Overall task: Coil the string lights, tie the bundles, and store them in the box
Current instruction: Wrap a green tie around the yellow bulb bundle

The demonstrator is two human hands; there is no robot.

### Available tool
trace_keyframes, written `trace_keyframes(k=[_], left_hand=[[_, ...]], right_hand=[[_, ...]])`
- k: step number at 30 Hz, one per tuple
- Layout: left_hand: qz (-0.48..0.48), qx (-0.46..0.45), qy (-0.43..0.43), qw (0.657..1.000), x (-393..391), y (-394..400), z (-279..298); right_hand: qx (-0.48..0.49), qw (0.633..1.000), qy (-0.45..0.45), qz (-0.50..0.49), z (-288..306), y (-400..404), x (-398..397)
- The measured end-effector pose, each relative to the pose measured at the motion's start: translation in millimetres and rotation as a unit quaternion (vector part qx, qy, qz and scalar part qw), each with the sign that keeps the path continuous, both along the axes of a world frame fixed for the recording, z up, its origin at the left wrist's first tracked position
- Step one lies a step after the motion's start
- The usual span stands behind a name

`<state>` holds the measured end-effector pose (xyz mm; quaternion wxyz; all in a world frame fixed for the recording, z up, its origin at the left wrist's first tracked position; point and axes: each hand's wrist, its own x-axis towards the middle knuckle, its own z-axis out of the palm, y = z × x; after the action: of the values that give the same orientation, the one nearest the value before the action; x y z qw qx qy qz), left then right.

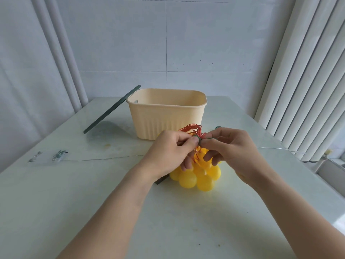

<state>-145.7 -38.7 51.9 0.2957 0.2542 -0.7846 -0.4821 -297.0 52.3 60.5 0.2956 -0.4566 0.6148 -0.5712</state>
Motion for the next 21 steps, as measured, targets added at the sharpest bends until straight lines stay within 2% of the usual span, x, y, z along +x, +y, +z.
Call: trace_keyframes(k=[4,13,17,21], left_hand=[[0.015,-0.009,0.013,1.0,4,-6,0],[0.017,-0.031,0.003,0.999,5,-8,-2],[0.032,-0.086,-0.024,0.996,2,-6,-5],[0.065,-0.146,-0.047,0.986,-2,-6,-9]], right_hand=[[-0.019,0.999,0.023,-0.011,5,2,-5],[0.048,0.985,0.165,0.01,-6,-1,-4],[0.102,0.965,0.242,0.025,0,5,-2],[0.138,0.96,0.234,0.058,0,6,-1]])
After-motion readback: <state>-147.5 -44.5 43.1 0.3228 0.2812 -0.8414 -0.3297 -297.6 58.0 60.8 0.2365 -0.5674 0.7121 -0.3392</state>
